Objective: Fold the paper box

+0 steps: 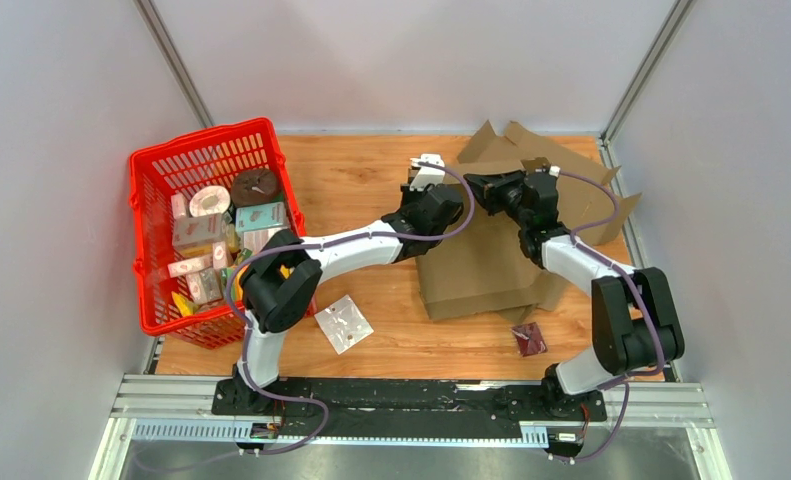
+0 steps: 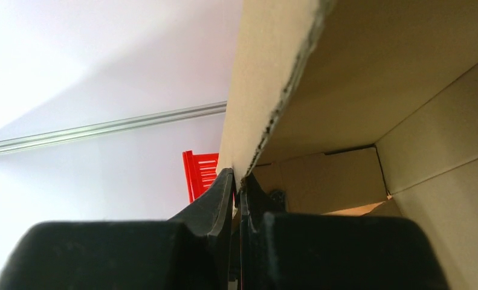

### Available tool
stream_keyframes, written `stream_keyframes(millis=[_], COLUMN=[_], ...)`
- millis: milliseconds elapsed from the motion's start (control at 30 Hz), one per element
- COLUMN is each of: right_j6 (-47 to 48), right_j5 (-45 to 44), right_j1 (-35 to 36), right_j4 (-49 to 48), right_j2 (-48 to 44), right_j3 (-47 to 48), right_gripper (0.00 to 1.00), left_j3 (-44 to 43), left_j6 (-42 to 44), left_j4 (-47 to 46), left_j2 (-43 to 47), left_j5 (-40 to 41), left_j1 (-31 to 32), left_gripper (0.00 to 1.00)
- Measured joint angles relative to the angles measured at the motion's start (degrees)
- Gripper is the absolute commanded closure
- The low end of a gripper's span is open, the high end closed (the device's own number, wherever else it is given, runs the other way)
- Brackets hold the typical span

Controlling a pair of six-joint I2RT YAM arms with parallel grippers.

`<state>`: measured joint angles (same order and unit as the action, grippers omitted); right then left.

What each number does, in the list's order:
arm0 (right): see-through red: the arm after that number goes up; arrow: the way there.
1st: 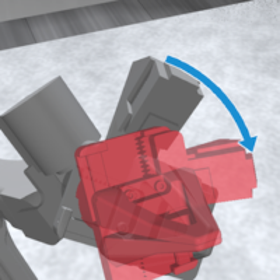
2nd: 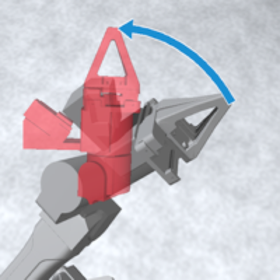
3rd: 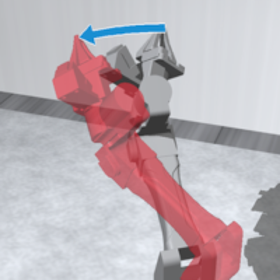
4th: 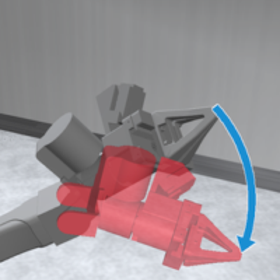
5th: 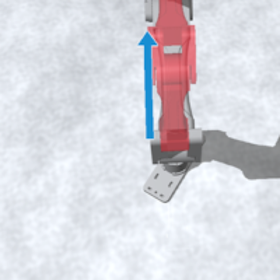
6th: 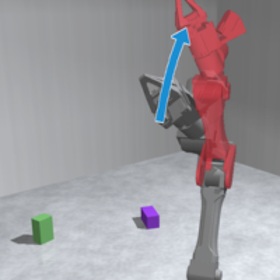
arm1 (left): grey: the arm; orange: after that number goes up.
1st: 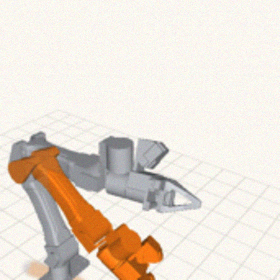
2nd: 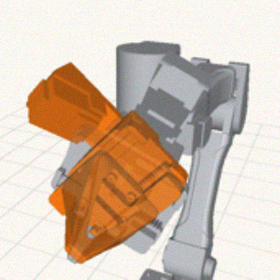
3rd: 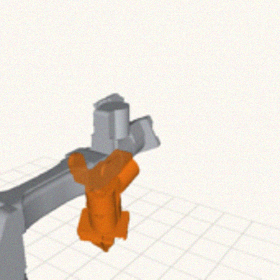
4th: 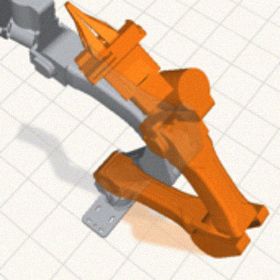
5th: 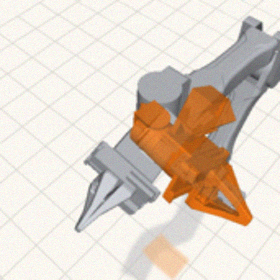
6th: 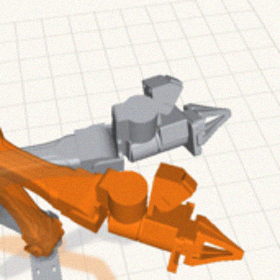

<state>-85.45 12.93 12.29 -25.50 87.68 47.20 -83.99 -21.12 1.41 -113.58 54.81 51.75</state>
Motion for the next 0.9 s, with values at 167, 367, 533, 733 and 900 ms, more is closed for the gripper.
stream_keyframes(millis=[167,367,533,733,900], right_j6=[0.0,-0.1,-0.1,2.5,8.8], right_j5=[-1.4,-0.8,-0.8,-0.5,-0.8], right_j1=[1.7,2.3,2.3,1.7,0.6], right_j4=[4.4,6.5,6.7,7.8,9.9], right_j2=[-2.8,-2.6,-2.6,-2.5,-2.6], right_j3=[0.0,0.0,0.0,0.3,1.8], right_gripper=[0.9,0.9,0.9,0.62,0.32], left_j3=[-0.7,6.7,7.8,5.2,4.9], left_j6=[-1.8,-0.9,-1.1,-2.0,-2.2], left_j4=[3.2,-0.7,-0.9,-0.5,0.0], left_j2=[-0.2,1.2,1.2,1.2,1.2], left_j5=[2.3,0.5,-0.7,-1.3,-1.3], left_j1=[0.2,-0.6,-0.7,-0.8,-0.9], left_gripper=[0.83,0.67,0.85,1.0,1.0])
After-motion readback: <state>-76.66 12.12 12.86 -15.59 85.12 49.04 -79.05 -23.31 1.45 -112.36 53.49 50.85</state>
